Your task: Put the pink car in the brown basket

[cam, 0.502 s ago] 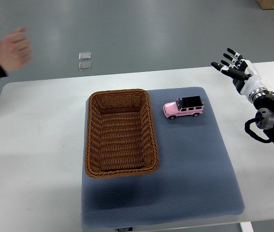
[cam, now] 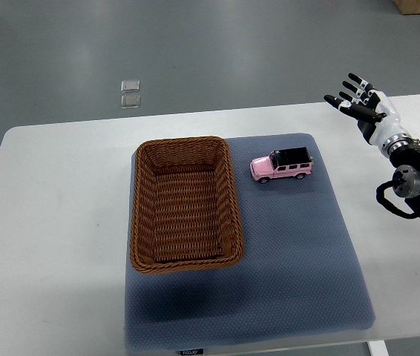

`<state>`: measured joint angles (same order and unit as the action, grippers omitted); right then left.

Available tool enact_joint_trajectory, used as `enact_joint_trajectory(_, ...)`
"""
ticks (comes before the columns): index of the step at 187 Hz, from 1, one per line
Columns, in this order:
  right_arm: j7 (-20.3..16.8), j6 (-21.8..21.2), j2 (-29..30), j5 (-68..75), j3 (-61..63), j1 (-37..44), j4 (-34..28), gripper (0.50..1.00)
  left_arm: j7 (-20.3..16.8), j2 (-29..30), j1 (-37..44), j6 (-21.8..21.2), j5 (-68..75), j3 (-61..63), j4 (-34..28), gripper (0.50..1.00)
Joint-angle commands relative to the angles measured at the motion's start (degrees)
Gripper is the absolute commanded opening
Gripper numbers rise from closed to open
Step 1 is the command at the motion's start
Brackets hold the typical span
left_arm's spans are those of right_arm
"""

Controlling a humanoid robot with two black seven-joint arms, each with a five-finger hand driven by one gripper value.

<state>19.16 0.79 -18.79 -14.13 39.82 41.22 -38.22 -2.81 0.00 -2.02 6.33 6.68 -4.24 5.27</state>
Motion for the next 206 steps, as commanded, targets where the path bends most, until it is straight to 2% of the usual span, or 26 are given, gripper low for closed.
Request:
enact_joint_trajectory(1, 0.0, 0.0, 0.0, 0.0, -0.1, 0.1, 0.0, 0.913, 0.0, 0.0, 0.0, 0.0, 0.0, -0.1, 0.0, 1.000)
enact_joint_trajectory(63, 0.0, -0.3, -0.1, -5.8, -0.4, 0.3, -0.6, 0.913, 0.0, 0.0, 0.0, 0.0, 0.0, -0.1, 0.0, 1.000)
enact_joint_trajectory(115, 0.1, -5.9, -0.1, -17.4, -0.9, 2.7, -0.8, 0.913, 0.0, 0.0, 0.0, 0.0, 0.0, -0.1, 0.0, 1.000)
enact_joint_trajectory(154, 0.9, -8.2, -0.1, -34.5, -1.0, 4.2, -0.8, 0.913, 0.0, 0.0, 0.0, 0.0, 0.0, -0.1, -0.1, 1.000)
enact_joint_trajectory(179, 3.0, -8.2, 0.0, -46.4, -2.9, 5.3, -0.8, 0.913, 0.0, 0.0, 0.0, 0.0, 0.0, -0.1, -0.1, 1.000)
enact_joint_trajectory(206, 5.5, -8.2, 0.1, -52.9, -9.0, 8.1, -1.0, 0.913, 0.0, 0.0, 0.0, 0.0, -0.1, -0.1, -0.1, 1.000)
